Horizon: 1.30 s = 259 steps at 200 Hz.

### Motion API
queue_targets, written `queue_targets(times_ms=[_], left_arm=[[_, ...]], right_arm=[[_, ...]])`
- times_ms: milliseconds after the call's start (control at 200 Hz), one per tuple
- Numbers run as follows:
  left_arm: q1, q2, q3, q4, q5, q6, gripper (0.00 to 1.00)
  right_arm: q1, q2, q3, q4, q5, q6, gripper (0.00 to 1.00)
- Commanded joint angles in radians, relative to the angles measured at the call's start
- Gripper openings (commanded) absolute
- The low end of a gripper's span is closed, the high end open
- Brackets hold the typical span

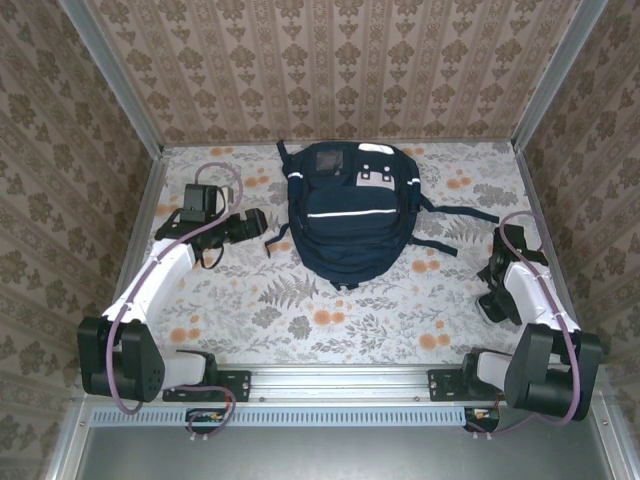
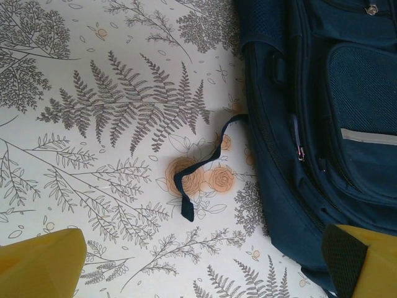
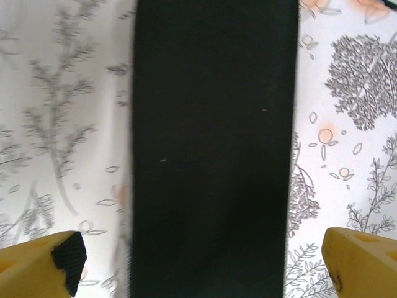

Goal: Pack the student bag

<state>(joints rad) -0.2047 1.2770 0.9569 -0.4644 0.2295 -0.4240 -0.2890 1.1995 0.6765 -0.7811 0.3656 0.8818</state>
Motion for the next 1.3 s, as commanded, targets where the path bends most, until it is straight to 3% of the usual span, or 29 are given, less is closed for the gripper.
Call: queue_targets(times_ms=[0,265,320,420,550,760,1015,1140,1290], left_arm=[[-0.007,0.013,0.037,0.007,0.018,-0.007,1.00],[-0.016,0.018,0.041,0.007,0.027,-0.008,1.00],[-0.018,0.018,0.043,0.006,0.030,-0.006,1.00],[-0.024,0.017,0.043,0.005,0.034,-0.008,1.00],[-0.040,0.019,0.044,0.017,0.023,-0.016,1.00],[-0.128,0.056,0.095,0.015,0.003,0.025,1.00],[-0.359,0.186,0.233,-0.031,-0.029,0.225,0.95],[-0.461,0.277,0.313,-0.072,0.048,0.457,0.87],[-0.494,0.376,0.422,-0.125,0.060,0.621,0.86]], right_arm=[[-0.030,0.032,-0.022,0.035,-0.039,0.005,1.00],[-0.051,0.145,-0.011,0.109,-0.122,-0.078,0.97],[-0.051,0.158,-0.008,0.121,-0.135,-0.097,0.92],[-0.047,0.164,-0.004,0.139,-0.168,-0.130,0.75],[0.009,0.149,0.017,0.125,-0.149,-0.146,0.68],[0.171,0.128,0.080,0.100,-0.185,-0.175,0.66],[0.304,0.038,0.105,0.145,-0.318,-0.198,0.63],[0.319,0.008,0.119,0.131,-0.354,-0.208,0.63],[0.325,-0.026,0.123,0.114,-0.388,-0.221,0.63]])
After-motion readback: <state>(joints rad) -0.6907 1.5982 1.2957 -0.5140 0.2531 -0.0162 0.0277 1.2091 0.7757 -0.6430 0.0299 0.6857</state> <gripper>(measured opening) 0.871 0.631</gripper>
